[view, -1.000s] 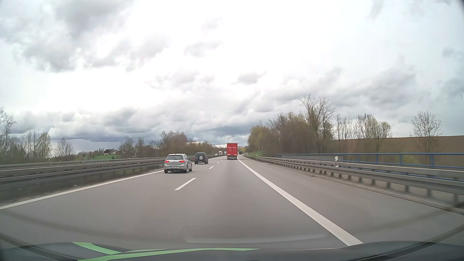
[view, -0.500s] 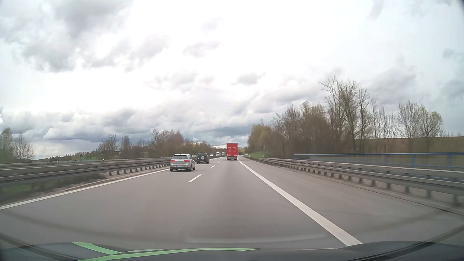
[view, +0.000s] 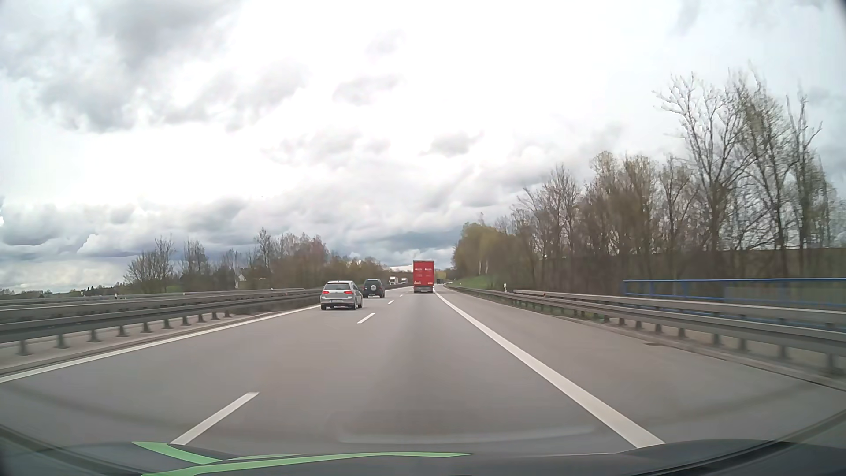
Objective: Follow the waypoints while adhering to traffic rules and regulations
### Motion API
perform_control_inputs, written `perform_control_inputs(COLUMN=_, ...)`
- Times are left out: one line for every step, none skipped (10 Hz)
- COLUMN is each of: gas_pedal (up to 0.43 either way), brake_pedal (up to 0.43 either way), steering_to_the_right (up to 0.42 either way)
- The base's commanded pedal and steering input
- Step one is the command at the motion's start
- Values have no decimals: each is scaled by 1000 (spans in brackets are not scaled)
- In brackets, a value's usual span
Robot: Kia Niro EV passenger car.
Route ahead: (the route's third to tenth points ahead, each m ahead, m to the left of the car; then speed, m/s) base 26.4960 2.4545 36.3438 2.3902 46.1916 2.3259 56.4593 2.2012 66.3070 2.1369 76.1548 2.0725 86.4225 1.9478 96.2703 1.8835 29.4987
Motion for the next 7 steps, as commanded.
perform_control_inputs(gas_pedal=280, brake_pedal=0, steering_to_the_right=0)
perform_control_inputs(gas_pedal=280, brake_pedal=0, steering_to_the_right=0)
perform_control_inputs(gas_pedal=280, brake_pedal=0, steering_to_the_right=0)
perform_control_inputs(gas_pedal=280, brake_pedal=0, steering_to_the_right=0)
perform_control_inputs(gas_pedal=268, brake_pedal=0, steering_to_the_right=-1)
perform_control_inputs(gas_pedal=268, brake_pedal=0, steering_to_the_right=0)
perform_control_inputs(gas_pedal=260, brake_pedal=0, steering_to_the_right=0)
